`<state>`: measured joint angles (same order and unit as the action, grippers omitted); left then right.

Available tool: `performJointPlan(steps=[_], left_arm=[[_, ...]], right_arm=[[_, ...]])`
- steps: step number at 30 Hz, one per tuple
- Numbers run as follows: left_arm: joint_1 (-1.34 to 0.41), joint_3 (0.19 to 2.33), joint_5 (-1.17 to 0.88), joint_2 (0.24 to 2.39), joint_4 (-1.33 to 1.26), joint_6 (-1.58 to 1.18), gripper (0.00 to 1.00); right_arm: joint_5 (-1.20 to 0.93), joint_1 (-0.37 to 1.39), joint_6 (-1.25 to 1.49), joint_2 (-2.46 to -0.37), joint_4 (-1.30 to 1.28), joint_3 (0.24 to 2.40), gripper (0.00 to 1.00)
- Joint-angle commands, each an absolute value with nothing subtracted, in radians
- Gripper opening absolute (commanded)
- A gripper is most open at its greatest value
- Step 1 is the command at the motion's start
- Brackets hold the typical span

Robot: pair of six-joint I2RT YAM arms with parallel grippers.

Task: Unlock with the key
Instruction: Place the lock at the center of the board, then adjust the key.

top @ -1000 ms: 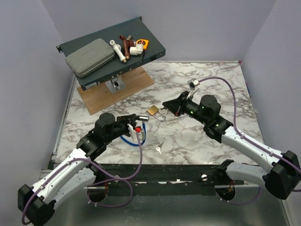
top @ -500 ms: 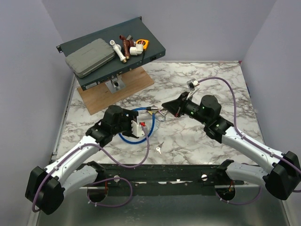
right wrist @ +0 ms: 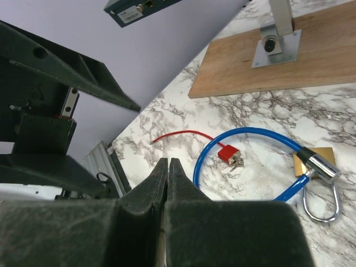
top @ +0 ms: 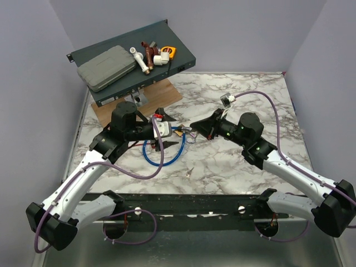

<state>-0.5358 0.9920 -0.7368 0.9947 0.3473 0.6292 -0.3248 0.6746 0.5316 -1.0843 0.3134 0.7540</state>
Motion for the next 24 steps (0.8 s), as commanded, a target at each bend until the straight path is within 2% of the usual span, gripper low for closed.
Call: performJointPlan(steps=[1, 6, 10, 16, 20, 24], left_arm=[[-0.534, 0.998, -1.012, 1.014, 0.34, 0.326, 0.78], [-0.533, 0.962, -1.018, 1.017, 0.271, 0.221, 0.72], [-0.532, 0.942, -0.944, 1.018, 0.163, 0.134, 0.64], [-0.532, 0.938, -0.905, 1.029, 0.07, 0.056, 0.63], [-0.532, 0.931, -0.928, 1.032, 0.064, 0.044, 0.54], [-0.532, 0.911, -0.94, 1.028, 0.055, 0.038, 0.52]], right_arm=[[-0.414, 0.676, 0.545, -1.091, 0.398, 0.778, 0.01], [-0.463, 0.676, 0.556, -1.096, 0.447, 0.791, 0.01], [-0.507, 0.676, 0.562, -1.107, 0.473, 0.801, 0.01], [-0.55, 0.677, 0.572, -1.121, 0.512, 0.809, 0.01], [-0.566, 0.676, 0.586, -1.13, 0.542, 0.811, 0.01], [-0.599, 0.676, 0.603, -1.141, 0.587, 0.813, 0.01]])
